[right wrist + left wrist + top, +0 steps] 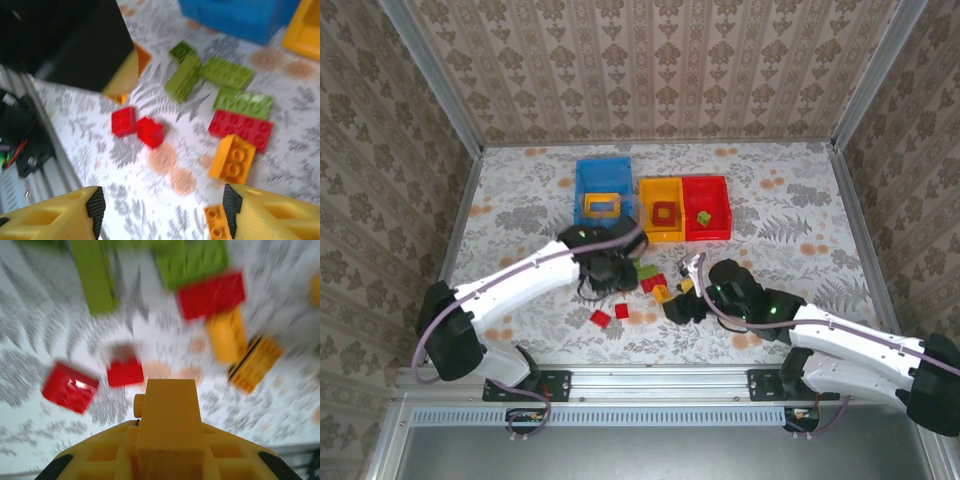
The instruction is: Sort the legos into containers by color
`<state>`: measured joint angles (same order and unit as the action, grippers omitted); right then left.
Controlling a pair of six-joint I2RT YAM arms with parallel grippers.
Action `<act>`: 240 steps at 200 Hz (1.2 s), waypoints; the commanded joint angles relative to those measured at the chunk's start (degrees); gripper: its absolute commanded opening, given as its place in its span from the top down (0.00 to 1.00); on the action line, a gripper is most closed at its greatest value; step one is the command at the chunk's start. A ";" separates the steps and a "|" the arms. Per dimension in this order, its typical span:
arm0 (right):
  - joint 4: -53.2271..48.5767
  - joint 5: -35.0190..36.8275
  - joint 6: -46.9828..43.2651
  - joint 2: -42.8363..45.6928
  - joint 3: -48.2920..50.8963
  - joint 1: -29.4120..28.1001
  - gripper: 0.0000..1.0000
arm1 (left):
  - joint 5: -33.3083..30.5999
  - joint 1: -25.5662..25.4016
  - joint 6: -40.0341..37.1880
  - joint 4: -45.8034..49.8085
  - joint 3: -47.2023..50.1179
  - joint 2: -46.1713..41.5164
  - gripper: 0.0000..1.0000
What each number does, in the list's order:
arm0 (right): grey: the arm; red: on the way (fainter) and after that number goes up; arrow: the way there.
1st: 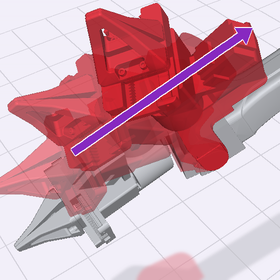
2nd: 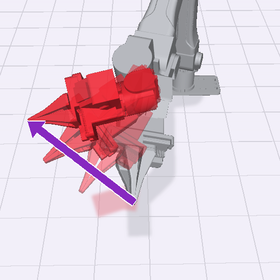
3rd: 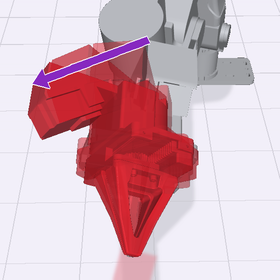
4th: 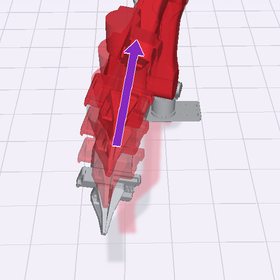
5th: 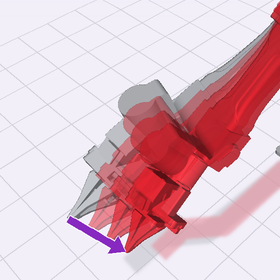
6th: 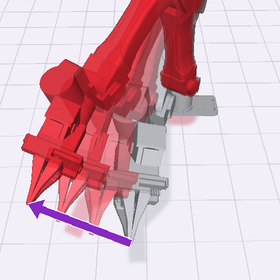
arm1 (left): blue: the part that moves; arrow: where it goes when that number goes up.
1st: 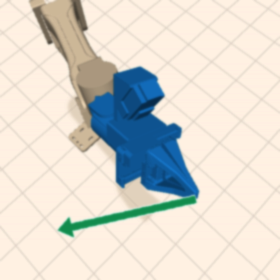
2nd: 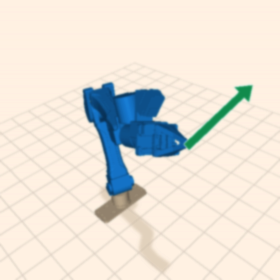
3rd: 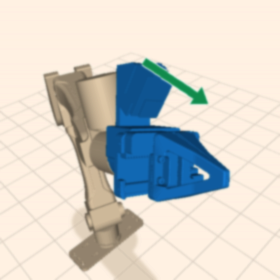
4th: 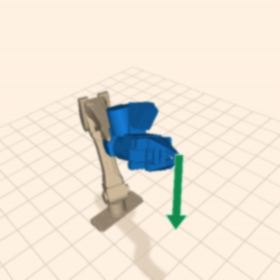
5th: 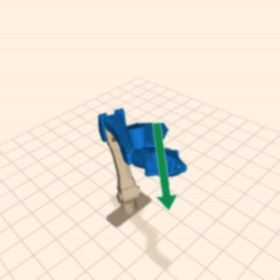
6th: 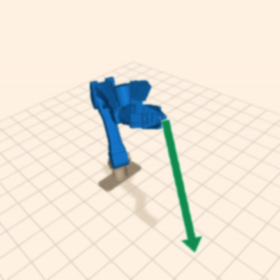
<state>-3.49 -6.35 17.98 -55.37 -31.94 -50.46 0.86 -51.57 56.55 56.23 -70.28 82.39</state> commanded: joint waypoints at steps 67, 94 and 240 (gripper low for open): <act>4.71 10.45 2.15 -14.88 -14.59 6.88 0.28 | -1.90 22.01 -22.46 3.29 -24.66 21.72 0.85; 3.53 8.59 1.92 -15.80 -16.07 8.88 0.28 | -4.44 22.48 -21.93 3.40 -29.29 28.48 0.85; -14.01 23.15 16.87 -15.72 -19.70 12.09 0.32 | -2.87 21.52 -24.43 -0.33 -26.58 27.36 0.45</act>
<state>-9.50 10.39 28.75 -71.85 -49.32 -39.18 -2.11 -29.58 34.22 57.89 -99.55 117.49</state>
